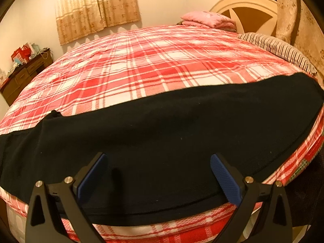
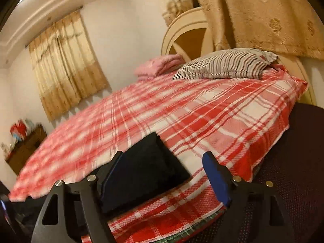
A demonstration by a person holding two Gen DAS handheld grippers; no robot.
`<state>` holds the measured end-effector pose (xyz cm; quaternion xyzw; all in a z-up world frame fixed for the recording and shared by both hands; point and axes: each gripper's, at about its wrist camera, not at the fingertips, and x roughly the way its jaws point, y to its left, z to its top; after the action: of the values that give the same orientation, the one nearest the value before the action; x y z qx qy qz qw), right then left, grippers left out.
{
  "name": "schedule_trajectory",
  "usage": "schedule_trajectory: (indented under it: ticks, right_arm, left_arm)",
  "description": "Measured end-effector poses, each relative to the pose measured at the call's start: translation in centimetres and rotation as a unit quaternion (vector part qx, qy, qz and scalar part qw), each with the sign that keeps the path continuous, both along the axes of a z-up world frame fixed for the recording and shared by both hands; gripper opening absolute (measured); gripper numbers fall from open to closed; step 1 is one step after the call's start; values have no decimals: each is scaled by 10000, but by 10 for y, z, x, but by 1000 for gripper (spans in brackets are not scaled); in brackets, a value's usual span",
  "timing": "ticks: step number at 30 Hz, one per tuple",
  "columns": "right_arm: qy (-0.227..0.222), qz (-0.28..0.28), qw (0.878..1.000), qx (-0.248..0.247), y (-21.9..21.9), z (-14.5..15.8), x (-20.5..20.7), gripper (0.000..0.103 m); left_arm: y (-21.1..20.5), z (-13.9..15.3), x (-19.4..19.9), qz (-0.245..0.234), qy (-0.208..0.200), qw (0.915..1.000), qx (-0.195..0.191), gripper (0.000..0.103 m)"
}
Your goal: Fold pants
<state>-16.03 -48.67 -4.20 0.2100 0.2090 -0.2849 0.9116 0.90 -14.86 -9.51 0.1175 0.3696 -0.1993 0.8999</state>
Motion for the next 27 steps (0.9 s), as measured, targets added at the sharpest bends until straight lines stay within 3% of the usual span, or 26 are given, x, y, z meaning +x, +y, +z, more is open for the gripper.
schedule_trajectory:
  ticks: [3,5,11,16,19,21,23,26,27]
  right_arm:
    - [318,58,9994,93,-3,-6,12,74]
    - [471,210,9986,78,-2,-8,16,19]
    - [282,435,9986,101,14,-3,16,15]
    - [-28,1524,9872,-471,100,35,47,15]
    - [0,2473,9660,-759,174,44,81,15]
    - [175,3126,9446,-983,230,35,104,15]
    - [475,3772,9167,-1233,287,13,126,15]
    - [863,4244,8866,-1625,349,-27,147,15]
    - [932,4299,8820,-1690,362,-37,151,16]
  left_arm:
    - [2,0,2,36,43,10000,-24,103]
    - [3,0,4,65,66,9999,-42,103]
    - [27,14,14,330,-38,9990,-303,103]
    - [72,36,21,800,-445,9948,-444,103]
    - [97,42,26,1066,-553,9917,-461,103]
    - [116,44,31,1257,-564,9891,-516,103]
    - [134,43,34,1435,-561,9865,-561,103]
    - [157,40,40,1699,-536,9820,-632,103]
    - [163,37,42,1763,-509,9809,-652,103]
